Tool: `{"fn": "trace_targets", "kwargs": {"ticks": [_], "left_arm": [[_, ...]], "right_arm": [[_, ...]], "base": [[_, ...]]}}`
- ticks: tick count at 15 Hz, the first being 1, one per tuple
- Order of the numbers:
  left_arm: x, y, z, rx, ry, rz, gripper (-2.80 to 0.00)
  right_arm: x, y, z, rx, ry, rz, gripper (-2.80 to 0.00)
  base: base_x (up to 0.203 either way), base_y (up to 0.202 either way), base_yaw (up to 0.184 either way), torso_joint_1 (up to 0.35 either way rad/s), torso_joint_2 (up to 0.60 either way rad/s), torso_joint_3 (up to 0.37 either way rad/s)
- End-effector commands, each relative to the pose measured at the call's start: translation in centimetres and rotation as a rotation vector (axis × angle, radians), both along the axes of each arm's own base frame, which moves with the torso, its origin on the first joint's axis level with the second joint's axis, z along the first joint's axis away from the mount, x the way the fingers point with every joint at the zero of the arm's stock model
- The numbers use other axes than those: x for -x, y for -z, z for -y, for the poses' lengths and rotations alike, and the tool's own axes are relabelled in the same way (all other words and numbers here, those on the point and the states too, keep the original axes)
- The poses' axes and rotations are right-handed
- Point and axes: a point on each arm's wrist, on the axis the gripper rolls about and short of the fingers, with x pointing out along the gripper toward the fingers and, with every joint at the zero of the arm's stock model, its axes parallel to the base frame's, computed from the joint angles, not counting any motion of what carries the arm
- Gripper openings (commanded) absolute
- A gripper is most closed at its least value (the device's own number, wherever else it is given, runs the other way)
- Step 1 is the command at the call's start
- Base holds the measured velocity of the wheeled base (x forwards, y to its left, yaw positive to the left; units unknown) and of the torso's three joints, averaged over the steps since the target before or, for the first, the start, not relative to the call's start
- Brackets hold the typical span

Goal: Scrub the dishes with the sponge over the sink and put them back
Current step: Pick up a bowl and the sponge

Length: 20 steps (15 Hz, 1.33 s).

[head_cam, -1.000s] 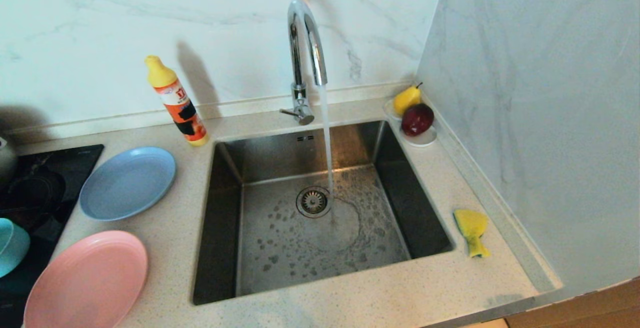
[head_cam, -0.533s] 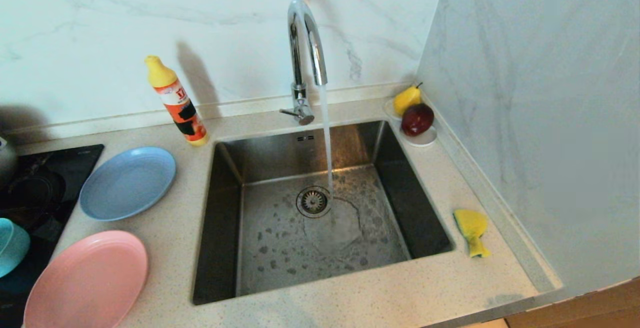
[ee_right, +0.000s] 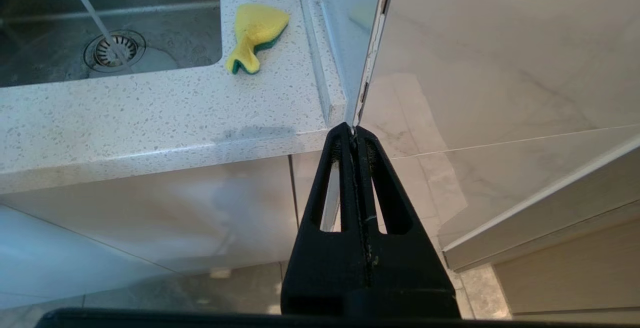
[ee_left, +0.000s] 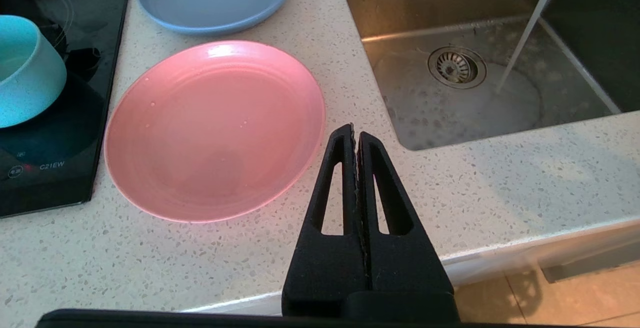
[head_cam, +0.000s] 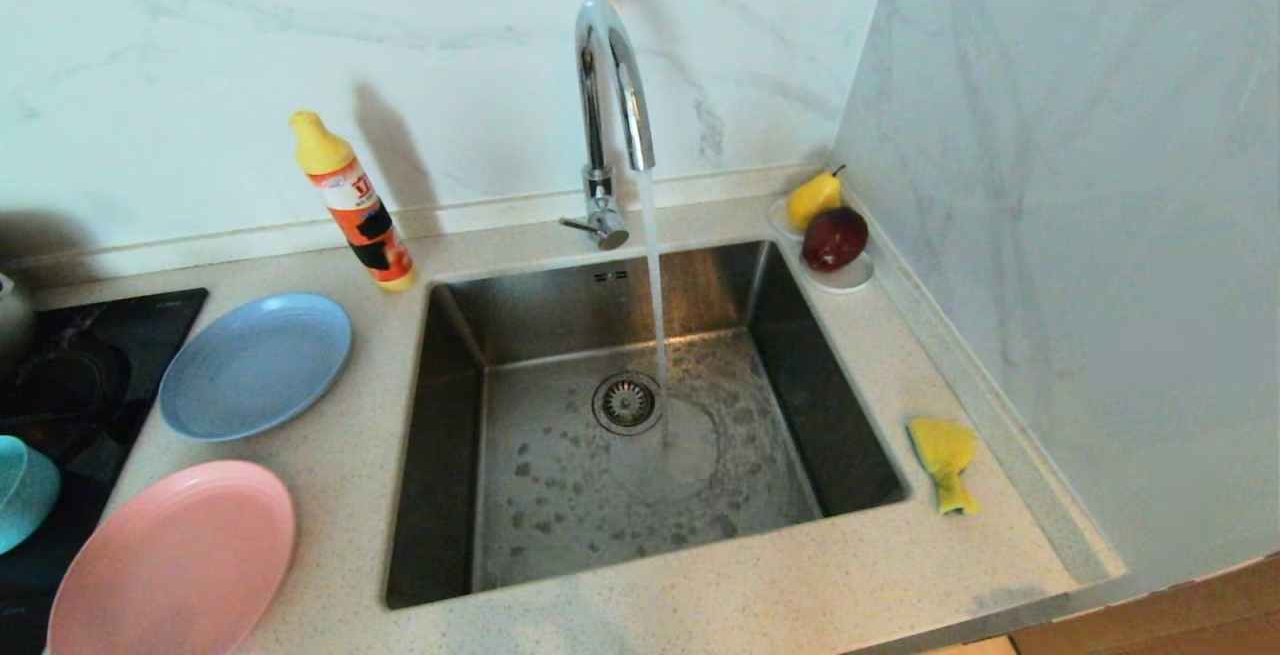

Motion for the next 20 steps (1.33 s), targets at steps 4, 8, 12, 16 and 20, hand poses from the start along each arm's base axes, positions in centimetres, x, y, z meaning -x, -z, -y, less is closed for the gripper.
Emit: {"fn": "trace_targets", "kwargs": {"ticks": [4,8,12,16,20], "left_arm": [[-0.1,0.3,0.0,0.0,0.0,-0.013,-2.8],[-0.1,0.3,0.0,0.0,0.0,-0.015,-2.8],[-0.1,0.3,0.0,0.0,0.0,-0.015,-2.8],[-0.1,0.3,0.0,0.0,0.0,-0.014,-2.8],[-0.1,0.3,0.0,0.0,0.0,-0.013,-2.8]], "right_arm": [[1.8,-4.5,-0.1,0.003,-0.023,0.13,-2.8],[4.1,-8.5,-0.4,0.017,-0.155,0.186,-2.8],[5.6,-12.2,-0.7,0.031,-0.302,0.186,-2.8],[4.9,-16.1,-0.9,0.033,-0.39,0.164,-2.8],[4.0,-19.0,-1.2,0.043,-0.475,0.16,-2.8]], "base": [[0.0,0.0,0.0,0.0,0.0,0.0],[0.0,0.0,0.0,0.0,0.0,0.0],[0.0,0.0,0.0,0.0,0.0,0.0],[0.0,0.0,0.0,0.0,0.0,0.0],[0.0,0.0,0.0,0.0,0.0,0.0]]}}
